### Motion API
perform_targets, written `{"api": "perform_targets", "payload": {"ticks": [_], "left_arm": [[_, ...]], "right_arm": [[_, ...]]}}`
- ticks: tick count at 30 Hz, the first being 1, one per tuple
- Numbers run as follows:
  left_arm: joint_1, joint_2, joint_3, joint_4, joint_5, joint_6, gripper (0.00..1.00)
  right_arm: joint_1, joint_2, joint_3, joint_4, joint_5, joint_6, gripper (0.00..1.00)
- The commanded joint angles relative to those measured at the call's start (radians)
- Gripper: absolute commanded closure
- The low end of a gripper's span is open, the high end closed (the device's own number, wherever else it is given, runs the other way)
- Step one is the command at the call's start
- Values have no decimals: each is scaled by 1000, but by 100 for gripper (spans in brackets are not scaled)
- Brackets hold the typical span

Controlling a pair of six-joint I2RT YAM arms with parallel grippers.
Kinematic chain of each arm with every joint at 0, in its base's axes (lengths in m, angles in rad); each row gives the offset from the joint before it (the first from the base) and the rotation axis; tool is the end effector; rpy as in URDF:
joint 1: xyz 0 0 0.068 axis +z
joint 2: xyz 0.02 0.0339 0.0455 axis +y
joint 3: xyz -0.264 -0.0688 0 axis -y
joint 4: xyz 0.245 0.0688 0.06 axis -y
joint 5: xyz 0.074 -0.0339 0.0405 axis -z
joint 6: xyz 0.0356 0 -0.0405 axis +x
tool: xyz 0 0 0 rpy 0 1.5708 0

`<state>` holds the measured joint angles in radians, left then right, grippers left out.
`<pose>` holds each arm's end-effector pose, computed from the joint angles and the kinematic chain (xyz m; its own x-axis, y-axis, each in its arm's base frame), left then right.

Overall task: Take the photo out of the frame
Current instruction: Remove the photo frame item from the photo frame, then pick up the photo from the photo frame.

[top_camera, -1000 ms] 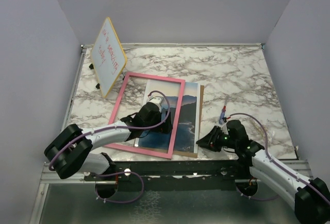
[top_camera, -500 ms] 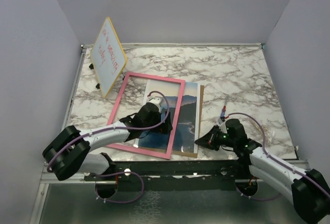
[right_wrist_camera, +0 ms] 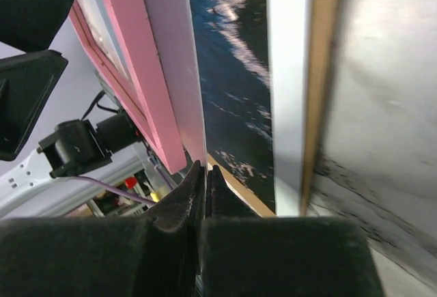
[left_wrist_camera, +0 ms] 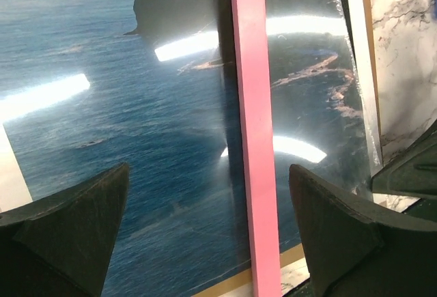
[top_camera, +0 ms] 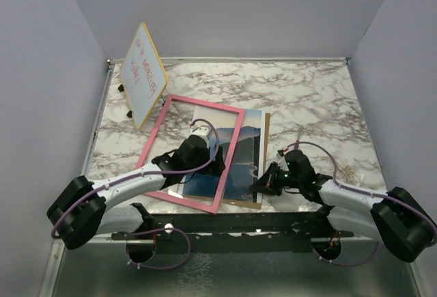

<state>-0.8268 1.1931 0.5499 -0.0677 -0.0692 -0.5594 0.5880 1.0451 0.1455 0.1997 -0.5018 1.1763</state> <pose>0.1628 -0.1732 0.1885 -0.7452 0.0279 -0.6662 0.3575 0.8601 -0.3639 0.1297 0.1071 0.1195 -0.9376 0.3477 -0.0079 0.1902 0.5318 0.8252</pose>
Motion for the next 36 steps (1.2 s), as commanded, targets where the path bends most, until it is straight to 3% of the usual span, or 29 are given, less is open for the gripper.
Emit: {"api": "perform_targets", "payload": {"ticks": [1, 4, 6, 12, 15, 19, 23, 36], "left_arm": [[-5, -5, 41, -31, -14, 15, 1], [-6, 0, 45, -21, 5, 20, 1], [-7, 5, 52, -13, 24, 28, 1], [-13, 18, 76, 12, 102, 56, 1], [-31, 30, 78, 60, 148, 56, 1], [-74, 77, 97, 94, 168, 65, 1], [-128, 130, 122, 99, 158, 76, 2], [-238, 234, 143, 150, 114, 41, 2]], "right_arm": [[82, 90, 90, 46, 46, -23, 100], [106, 145, 140, 20, 61, -37, 98], [113, 125, 171, -55, 114, -55, 82], [113, -119, 215, -449, 287, -114, 57], [114, -269, 133, -485, 270, -49, 55], [113, -428, -18, -396, 190, 49, 55], [113, -513, -68, -406, 185, 85, 53], [113, -368, -99, -303, 196, 90, 53]]}}
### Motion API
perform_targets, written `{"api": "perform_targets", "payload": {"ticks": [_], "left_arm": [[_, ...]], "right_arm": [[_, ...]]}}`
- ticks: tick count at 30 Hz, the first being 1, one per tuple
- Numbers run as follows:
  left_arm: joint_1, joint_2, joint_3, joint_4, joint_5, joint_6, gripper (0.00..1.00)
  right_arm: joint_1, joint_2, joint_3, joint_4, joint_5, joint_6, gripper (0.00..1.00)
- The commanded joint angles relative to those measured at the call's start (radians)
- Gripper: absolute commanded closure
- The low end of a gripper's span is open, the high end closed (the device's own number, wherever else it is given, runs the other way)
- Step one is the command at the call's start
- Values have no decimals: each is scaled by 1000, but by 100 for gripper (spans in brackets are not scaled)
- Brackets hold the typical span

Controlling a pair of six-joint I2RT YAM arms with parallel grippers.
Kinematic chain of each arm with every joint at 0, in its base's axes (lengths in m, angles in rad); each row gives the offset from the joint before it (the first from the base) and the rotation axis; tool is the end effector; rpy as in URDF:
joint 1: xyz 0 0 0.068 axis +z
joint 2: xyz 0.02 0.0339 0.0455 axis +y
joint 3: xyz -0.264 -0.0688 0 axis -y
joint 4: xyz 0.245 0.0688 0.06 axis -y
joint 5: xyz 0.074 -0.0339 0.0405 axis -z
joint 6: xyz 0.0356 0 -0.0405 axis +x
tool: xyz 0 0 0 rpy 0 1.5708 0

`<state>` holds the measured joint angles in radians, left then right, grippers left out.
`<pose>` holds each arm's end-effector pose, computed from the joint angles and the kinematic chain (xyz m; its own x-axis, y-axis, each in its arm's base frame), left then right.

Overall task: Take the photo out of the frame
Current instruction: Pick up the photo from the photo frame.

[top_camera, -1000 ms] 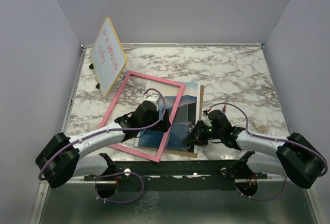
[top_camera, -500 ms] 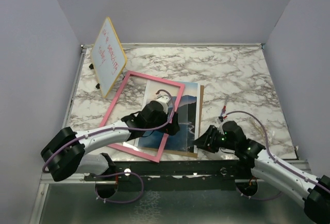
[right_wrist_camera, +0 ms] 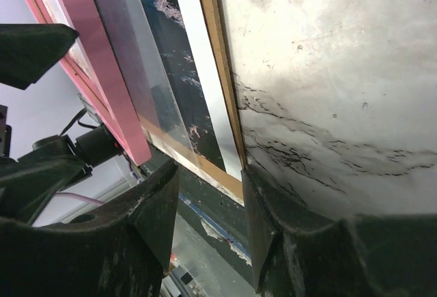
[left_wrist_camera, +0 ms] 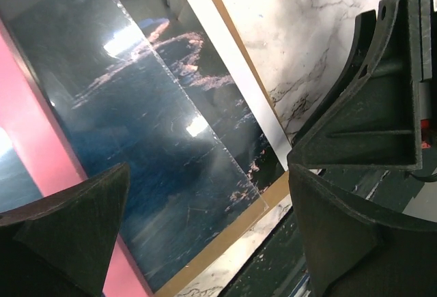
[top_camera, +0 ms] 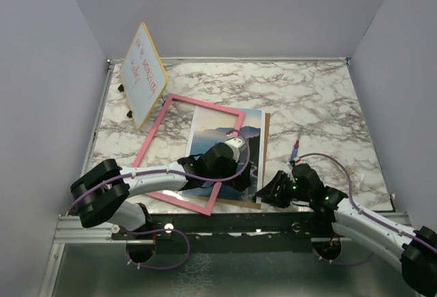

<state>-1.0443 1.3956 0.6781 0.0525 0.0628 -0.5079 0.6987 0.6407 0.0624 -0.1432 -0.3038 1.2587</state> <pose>0.1409 -0.2469 0.1900 -0.7027 0.2430 -0.6687 0.6248 0.6604 -0.4165 0.0907 0.0901 0.1163 -0.9031 0.4274 -0.0425 0.2400 0.5843 0.7752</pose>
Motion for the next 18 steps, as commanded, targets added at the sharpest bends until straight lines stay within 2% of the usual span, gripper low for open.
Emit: {"api": "perform_targets", "payload": {"ticks": [1, 12, 16, 18], "left_arm": [[-22, 38, 12, 36, -21, -15, 2], [-34, 144, -35, 38, -93, -81, 4], [-34, 155, -59, 54, -96, -101, 6], [-34, 151, -70, 67, -99, -110, 7]], "right_arm": [[2, 45, -18, 51, -5, 8, 53], [2, 38, -68, 165, -6, 51, 59], [2, 34, -109, 285, -36, 85, 63], [2, 33, -103, 287, -39, 83, 72]]}}
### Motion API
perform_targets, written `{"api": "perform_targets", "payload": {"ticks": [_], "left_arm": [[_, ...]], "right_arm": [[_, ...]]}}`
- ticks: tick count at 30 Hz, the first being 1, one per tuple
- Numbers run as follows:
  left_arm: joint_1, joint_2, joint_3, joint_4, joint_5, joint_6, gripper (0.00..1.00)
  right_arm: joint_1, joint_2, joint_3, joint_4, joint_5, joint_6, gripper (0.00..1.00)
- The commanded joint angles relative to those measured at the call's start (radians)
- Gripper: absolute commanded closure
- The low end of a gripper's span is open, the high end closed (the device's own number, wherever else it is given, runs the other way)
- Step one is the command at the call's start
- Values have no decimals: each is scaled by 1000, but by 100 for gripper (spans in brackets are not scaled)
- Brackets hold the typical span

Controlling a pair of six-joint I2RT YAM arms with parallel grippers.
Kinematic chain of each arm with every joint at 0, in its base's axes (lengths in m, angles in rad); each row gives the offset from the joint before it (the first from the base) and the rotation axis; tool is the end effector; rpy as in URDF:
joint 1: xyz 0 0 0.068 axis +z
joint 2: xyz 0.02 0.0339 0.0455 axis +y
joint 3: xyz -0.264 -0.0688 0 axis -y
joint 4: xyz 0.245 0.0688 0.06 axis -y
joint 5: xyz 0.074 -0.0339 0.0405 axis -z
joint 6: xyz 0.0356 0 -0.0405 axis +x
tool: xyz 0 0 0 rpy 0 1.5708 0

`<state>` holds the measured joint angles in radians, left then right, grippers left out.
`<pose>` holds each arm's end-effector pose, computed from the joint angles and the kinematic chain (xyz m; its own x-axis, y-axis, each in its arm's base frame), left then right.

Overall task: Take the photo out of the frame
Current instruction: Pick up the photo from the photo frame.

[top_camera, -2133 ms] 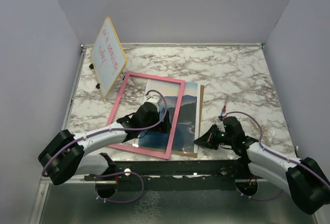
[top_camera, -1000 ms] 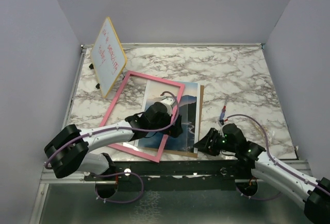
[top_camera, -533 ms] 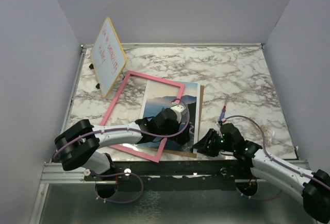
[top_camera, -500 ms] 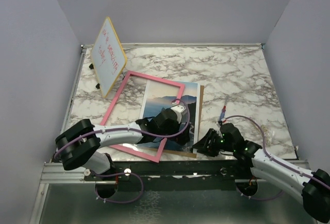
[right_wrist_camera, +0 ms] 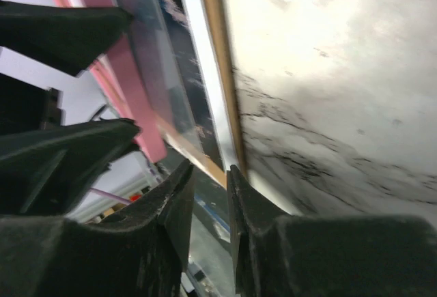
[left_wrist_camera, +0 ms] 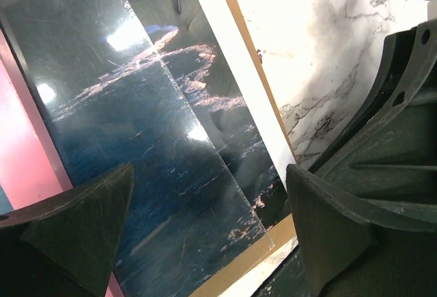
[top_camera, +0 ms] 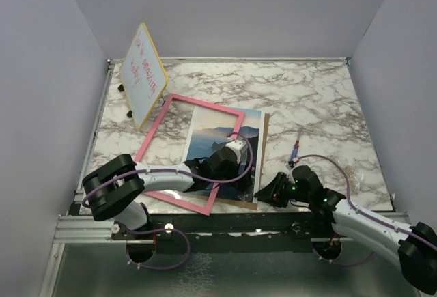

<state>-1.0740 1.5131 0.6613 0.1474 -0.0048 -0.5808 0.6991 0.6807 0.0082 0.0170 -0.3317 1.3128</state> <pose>0.1407 -0.2591 0.1612 -0.7394 0.2127 -0.6388 0.5641 0.7135 -0.4155 0.0914 0.0920 0.1083 -0.8984 0.4390 -0.0103 0.2455 0.5215 0.8172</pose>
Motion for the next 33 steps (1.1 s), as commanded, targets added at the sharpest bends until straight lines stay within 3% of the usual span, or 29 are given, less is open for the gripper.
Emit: {"api": "perform_targets", "payload": {"ticks": [1, 7, 11, 18, 20, 28, 33], "left_arm": [[-4, 31, -58, -24, -34, -41, 8], [-4, 29, -66, -19, -42, -48, 9], [-4, 7, -72, -23, -69, -55, 9], [-4, -91, -106, -20, -153, -86, 9], [-4, -106, -115, -18, -157, -89, 9], [-4, -60, -100, 6, -115, -80, 8], [-4, -34, -101, 29, -97, -89, 9]], "right_arm": [[2, -7, -44, 126, -15, 24, 73], [2, -15, -39, 97, -2, 28, 73], [2, -21, 16, -78, 69, -24, 67], [-28, -3, 289, -388, 446, -156, 61], [-100, 87, 368, -362, 436, -249, 58], [-440, 695, 700, -96, 47, -563, 57], [-497, 1015, 946, -54, -69, -636, 57]]}}
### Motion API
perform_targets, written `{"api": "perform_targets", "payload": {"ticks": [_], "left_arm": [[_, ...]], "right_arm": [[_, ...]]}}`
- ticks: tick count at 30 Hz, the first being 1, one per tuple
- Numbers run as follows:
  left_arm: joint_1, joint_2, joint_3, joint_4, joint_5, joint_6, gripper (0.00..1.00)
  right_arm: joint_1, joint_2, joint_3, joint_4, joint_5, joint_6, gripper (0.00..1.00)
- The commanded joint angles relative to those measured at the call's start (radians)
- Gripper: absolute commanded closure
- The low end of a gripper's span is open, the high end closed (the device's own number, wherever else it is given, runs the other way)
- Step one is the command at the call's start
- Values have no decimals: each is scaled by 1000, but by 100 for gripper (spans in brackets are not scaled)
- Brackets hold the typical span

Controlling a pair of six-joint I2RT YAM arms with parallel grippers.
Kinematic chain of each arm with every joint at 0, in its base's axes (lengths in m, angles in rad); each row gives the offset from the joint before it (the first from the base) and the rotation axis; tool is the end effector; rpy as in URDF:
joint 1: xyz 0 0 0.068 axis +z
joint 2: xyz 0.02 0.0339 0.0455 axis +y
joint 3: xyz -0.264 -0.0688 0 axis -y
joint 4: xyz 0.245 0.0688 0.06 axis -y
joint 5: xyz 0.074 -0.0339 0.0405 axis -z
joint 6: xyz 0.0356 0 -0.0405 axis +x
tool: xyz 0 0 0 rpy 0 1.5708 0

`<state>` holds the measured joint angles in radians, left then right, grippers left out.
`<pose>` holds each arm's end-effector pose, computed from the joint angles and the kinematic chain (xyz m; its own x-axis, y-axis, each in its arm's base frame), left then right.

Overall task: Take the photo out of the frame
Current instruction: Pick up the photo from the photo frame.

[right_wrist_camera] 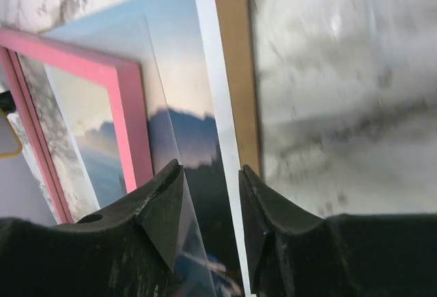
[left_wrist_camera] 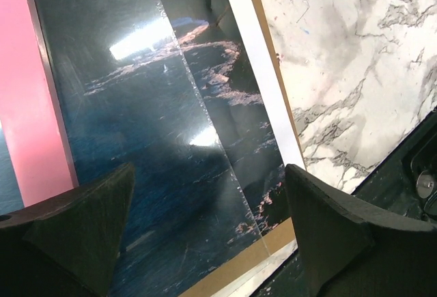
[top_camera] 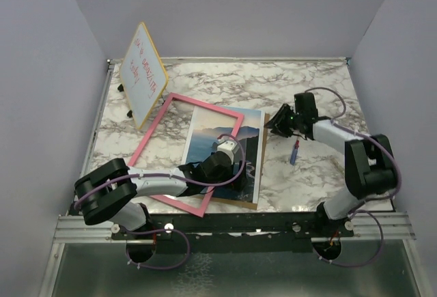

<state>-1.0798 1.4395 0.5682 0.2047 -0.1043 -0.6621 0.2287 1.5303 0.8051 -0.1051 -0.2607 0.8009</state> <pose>0.1330 -0.2408 0.1587 -0.7454 0.0974 -0.6594 0.4821 0.7620 -0.4324 0.2956 0.0782 0.1797 -0.7793 0.5309 -0.3330 0.2458 0.7477 0.6168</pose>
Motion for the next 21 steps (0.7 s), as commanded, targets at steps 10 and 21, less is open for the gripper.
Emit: {"api": "perform_targets", "payload": {"ticks": [10, 21], "left_arm": [[2, 41, -12, -19, 30, -6, 9], [1, 47, -11, -18, 44, 4, 9]], "right_arm": [[-79, 484, 473, 49, -170, -210, 52], [-129, 620, 595, 7, -254, -247, 48]]}}
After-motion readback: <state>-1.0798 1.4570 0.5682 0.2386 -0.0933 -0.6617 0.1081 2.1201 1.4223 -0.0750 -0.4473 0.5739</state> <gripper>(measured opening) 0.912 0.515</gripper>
